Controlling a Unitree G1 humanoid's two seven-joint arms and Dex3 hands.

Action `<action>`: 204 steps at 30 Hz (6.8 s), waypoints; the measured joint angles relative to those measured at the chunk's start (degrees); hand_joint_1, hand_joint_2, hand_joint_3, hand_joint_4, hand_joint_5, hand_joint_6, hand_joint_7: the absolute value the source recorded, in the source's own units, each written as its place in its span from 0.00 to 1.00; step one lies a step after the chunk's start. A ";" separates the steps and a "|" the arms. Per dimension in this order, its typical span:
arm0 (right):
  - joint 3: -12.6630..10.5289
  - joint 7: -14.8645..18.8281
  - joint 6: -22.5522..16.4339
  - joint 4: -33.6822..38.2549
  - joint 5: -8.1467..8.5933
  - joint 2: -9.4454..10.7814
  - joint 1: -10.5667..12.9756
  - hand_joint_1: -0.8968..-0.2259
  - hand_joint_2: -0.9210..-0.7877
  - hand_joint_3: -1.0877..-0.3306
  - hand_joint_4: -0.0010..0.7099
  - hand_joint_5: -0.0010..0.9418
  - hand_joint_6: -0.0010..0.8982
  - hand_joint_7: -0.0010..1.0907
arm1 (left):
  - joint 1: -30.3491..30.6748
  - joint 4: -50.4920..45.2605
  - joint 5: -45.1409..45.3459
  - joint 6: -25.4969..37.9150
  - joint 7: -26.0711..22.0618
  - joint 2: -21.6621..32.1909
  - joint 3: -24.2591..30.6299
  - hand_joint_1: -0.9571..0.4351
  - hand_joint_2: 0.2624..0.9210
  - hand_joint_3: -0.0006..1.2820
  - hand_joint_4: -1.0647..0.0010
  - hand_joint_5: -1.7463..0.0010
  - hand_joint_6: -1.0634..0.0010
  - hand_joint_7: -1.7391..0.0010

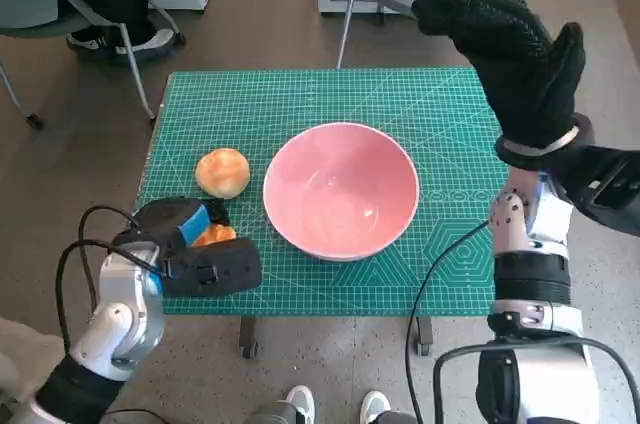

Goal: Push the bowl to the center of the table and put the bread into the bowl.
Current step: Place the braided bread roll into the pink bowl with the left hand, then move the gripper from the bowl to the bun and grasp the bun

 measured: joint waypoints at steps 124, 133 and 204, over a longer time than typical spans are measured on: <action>2.05 -5.73 2.24 -9.41 -0.59 -0.83 5.77 0.29 0.00 0.37 0.44 0.00 0.45 0.02 | -29.35 11.26 -9.10 -16.59 -4.70 -19.58 -1.20 0.39 0.83 0.00 1.00 1.00 0.90 0.89; 2.05 -5.62 1.97 -8.93 -0.57 -0.83 5.76 0.29 0.00 0.36 0.44 0.00 0.45 0.01 | -29.05 9.69 -9.22 -16.59 -4.70 -17.80 -0.92 0.39 0.84 0.00 1.00 1.00 0.90 0.89; 1.61 -0.56 2.53 -4.49 1.73 -0.93 3.75 0.27 0.00 0.37 0.45 0.00 0.45 0.01 | -15.73 -4.92 -9.15 -10.07 -6.67 1.77 14.27 0.42 0.80 0.00 0.99 1.00 0.78 1.00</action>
